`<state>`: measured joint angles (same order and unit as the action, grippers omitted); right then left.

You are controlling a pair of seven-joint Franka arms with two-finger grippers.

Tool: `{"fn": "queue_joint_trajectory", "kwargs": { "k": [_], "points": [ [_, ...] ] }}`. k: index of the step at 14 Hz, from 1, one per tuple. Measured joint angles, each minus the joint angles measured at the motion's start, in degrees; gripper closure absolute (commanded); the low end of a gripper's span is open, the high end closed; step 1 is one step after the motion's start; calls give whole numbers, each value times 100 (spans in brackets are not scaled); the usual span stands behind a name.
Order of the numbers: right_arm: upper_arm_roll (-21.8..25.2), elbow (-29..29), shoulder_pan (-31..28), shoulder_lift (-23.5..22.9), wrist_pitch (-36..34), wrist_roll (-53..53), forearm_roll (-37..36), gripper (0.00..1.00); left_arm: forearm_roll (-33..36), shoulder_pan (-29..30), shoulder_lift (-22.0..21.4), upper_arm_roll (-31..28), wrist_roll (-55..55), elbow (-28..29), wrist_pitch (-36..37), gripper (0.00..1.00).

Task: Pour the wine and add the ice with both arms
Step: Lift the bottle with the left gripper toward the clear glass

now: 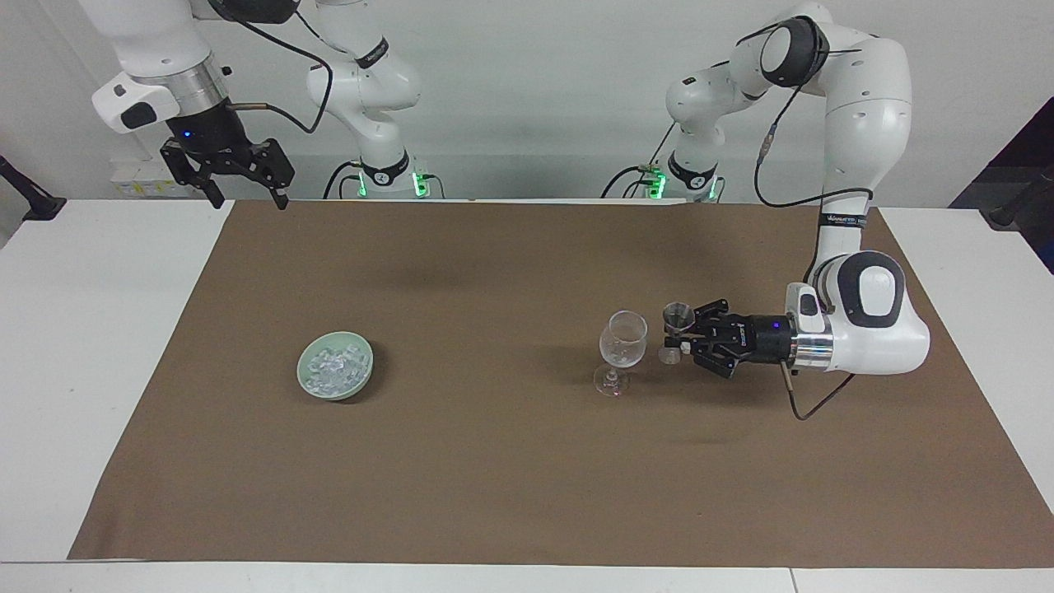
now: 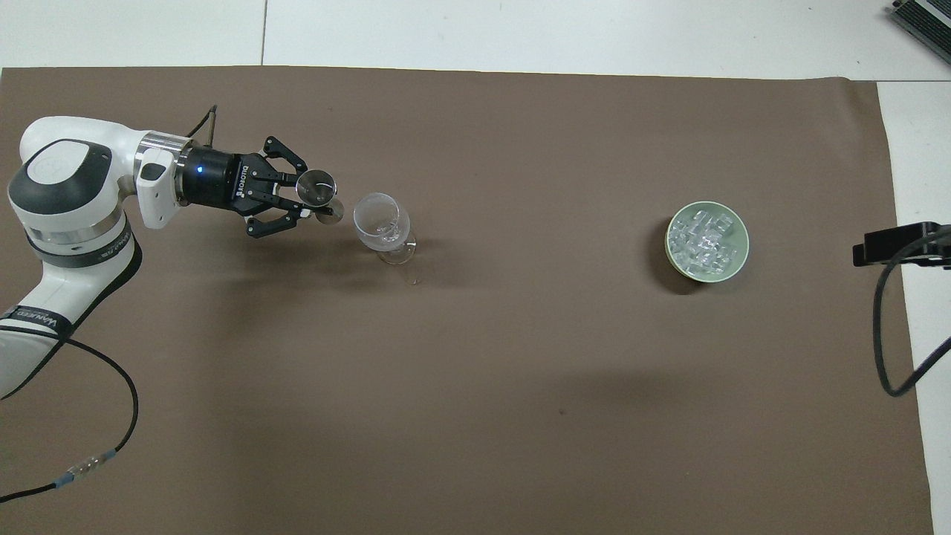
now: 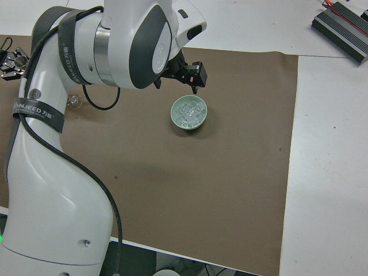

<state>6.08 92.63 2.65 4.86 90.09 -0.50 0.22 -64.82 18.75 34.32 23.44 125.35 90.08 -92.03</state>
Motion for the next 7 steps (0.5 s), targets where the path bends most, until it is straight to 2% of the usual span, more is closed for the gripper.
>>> {"fn": "queue_joint_trajectory", "kwargs": {
  "k": [7],
  "points": [
    [0,0,0,0,0,0,0,0,0,-199,-350,-164,-346,33,-312,100]
  ]
}}
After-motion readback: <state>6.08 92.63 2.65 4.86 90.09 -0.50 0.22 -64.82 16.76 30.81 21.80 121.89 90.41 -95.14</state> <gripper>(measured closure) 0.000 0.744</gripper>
